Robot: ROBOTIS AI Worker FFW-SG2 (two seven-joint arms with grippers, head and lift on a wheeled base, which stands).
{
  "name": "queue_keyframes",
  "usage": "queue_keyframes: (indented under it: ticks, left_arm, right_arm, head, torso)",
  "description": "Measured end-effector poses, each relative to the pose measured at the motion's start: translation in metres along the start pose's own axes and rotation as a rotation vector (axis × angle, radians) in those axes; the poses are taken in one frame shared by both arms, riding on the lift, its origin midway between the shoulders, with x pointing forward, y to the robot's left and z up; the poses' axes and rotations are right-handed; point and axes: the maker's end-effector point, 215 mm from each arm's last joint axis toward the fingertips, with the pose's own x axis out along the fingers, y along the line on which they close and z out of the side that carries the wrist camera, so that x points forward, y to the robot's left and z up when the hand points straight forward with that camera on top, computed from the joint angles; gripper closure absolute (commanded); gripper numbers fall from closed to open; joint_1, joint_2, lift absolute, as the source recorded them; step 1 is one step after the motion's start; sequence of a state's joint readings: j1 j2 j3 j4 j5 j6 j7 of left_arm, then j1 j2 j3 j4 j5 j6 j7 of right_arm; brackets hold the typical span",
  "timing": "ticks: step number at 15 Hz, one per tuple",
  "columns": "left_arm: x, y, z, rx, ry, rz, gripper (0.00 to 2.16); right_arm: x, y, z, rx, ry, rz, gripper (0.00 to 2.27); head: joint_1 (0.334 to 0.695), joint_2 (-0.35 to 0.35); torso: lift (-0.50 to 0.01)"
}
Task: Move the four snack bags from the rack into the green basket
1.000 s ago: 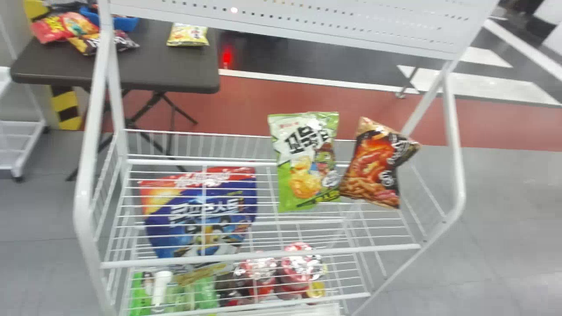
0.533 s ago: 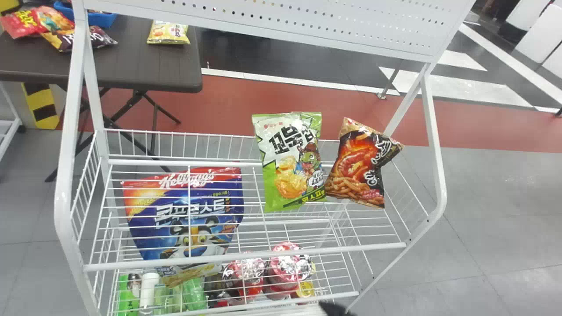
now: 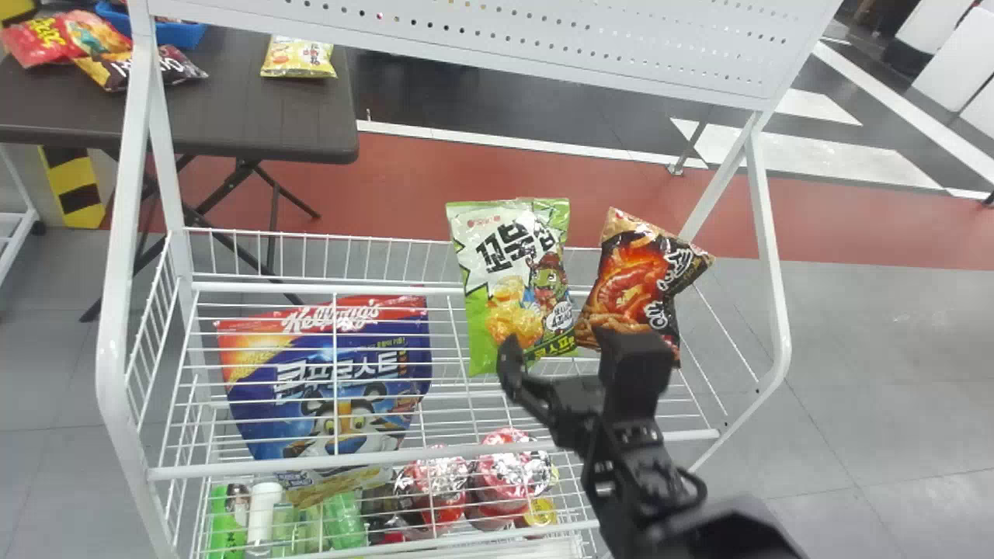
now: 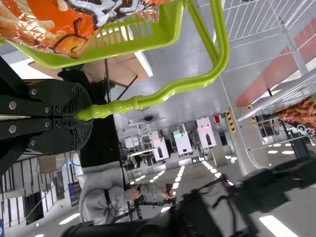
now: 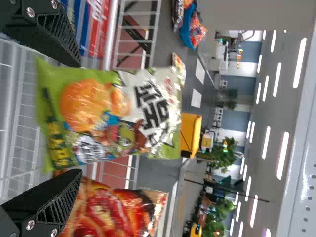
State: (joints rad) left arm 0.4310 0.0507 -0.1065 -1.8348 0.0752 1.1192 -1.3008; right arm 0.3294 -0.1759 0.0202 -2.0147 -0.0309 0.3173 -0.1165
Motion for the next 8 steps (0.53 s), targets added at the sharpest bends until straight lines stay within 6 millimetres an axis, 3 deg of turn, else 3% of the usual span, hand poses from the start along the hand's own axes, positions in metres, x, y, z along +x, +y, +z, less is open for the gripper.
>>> queue_keyframes:
  ticks: [4, 6, 8]
  left_arm:
    - [-0.005, 0.001, 0.002, -0.002, -0.006, 0.003, 2.05]
    - [-0.008, 0.003, 0.005, 0.001, -0.009, 0.007, 2.05]
    - [-0.008, 0.003, 0.01, 0.006, -0.009, 0.007, 2.05]
  right_arm:
    - [0.063, -0.021, 0.01, 0.001, 0.0, -0.026, 0.06]
    - [0.08, -0.029, 0.004, 0.003, 0.029, -0.038, 0.07]
    - [0.09, -0.033, -0.01, 0.001, 0.083, -0.041, 0.31]
  head:
    - [0.695, -0.35]
    - [0.695, -0.35]
    - [0.695, -0.35]
  torso:
    - [0.0]
    - [0.0]
    - [0.0]
